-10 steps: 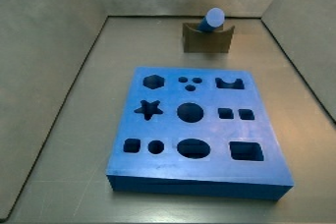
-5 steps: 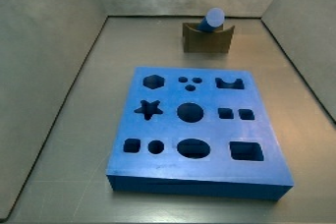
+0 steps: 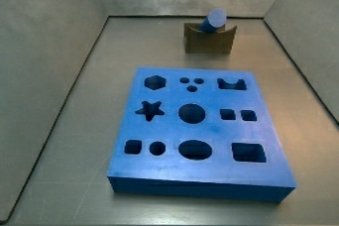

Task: Pick up the round object. Move up. Place the round object on the fixture. Regrasp the round object. Move to above the board. Insert the round object.
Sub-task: Regrasp the round object.

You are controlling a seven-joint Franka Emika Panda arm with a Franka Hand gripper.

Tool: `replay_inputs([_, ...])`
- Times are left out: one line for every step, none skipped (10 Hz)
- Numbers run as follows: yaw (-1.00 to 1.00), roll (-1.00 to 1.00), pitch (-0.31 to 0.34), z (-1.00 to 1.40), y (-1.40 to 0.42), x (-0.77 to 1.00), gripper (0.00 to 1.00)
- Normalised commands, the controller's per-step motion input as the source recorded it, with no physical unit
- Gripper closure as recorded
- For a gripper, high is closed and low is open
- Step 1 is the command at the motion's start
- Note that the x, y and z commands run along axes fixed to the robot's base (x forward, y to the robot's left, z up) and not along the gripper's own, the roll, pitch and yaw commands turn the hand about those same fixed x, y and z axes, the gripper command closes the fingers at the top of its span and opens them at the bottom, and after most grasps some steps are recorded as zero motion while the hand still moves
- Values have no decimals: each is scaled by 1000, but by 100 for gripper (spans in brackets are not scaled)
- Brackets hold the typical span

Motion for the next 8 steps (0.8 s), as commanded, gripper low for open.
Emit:
replay_inputs([37,1000,37,16,-15,1,0])
replay_inputs([39,1000,36,13,-17,3,0])
replay_inputs([40,1000,38,16,-16,6,0])
replay_inputs([42,1000,46,14,-17,7,0])
replay_inputs([43,1000,50,13,-20,12,0])
replay_inputs([47,1000,59,6,-23,28,0])
replay_inputs([50,1000,68,2,-24,39,0])
replay_inputs([55,1000,83,2,-30,58,0])
